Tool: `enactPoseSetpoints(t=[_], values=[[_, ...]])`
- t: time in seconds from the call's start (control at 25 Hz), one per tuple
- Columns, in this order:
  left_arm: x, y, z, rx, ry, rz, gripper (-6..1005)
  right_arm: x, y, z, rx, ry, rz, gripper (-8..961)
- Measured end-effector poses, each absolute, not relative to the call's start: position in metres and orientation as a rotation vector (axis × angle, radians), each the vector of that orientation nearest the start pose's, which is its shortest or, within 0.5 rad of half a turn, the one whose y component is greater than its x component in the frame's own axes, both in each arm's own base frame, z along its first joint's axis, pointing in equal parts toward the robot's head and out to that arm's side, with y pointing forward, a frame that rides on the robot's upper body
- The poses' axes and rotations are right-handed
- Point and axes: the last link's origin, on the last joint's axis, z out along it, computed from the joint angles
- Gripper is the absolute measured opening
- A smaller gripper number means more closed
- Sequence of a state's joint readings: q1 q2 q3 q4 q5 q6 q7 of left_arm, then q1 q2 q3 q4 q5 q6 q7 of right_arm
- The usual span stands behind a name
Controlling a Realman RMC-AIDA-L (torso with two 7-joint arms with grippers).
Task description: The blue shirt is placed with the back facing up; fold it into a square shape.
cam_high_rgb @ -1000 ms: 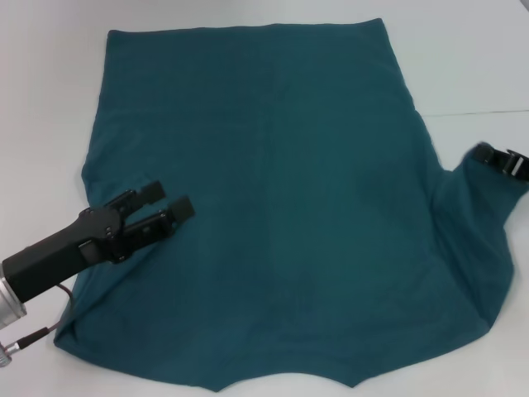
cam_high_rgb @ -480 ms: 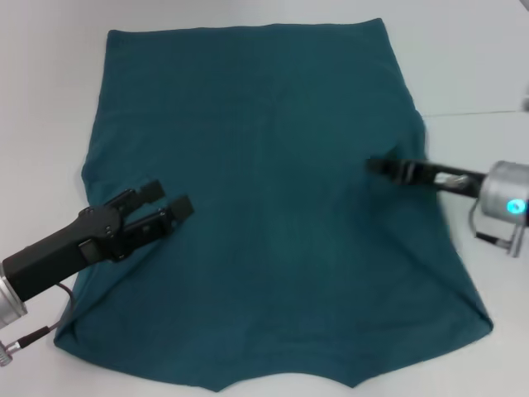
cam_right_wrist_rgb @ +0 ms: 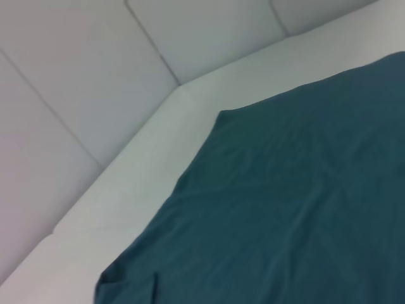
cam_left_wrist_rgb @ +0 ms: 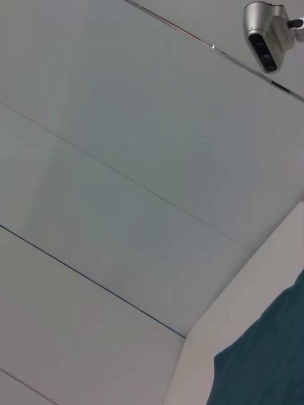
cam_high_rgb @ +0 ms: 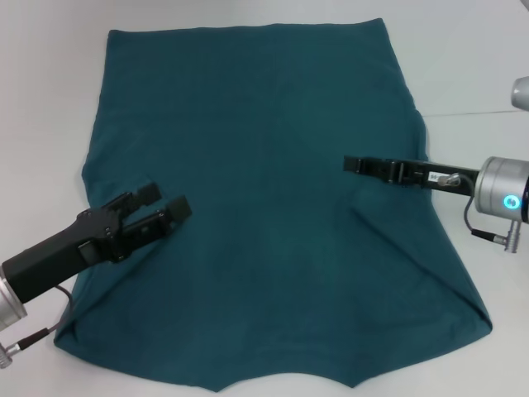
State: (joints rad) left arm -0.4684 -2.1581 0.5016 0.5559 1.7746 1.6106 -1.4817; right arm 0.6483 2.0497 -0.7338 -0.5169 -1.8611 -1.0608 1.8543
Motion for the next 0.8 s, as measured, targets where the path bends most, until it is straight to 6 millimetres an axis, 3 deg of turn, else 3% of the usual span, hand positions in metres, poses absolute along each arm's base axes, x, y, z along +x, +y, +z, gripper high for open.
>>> enactPoseSetpoints(t=[0.32,0.56,0.8], values=[[-0.258,0.316,-0.003,-2.349,-0.972,-1.242,943,0.277,0.404,0.021,-2.190,1.371,0.716,754],[-0.265,0.314,0.000,-2.348,-1.001,-1.208,940,0.275,0.395,0.041,-2.260,1.455,0.749,805],[-0.288,0.312,0.008,-2.263,-1.088,-1.085,937,0.276,0.389,0.041,-2.259,1.508,0.785,844]])
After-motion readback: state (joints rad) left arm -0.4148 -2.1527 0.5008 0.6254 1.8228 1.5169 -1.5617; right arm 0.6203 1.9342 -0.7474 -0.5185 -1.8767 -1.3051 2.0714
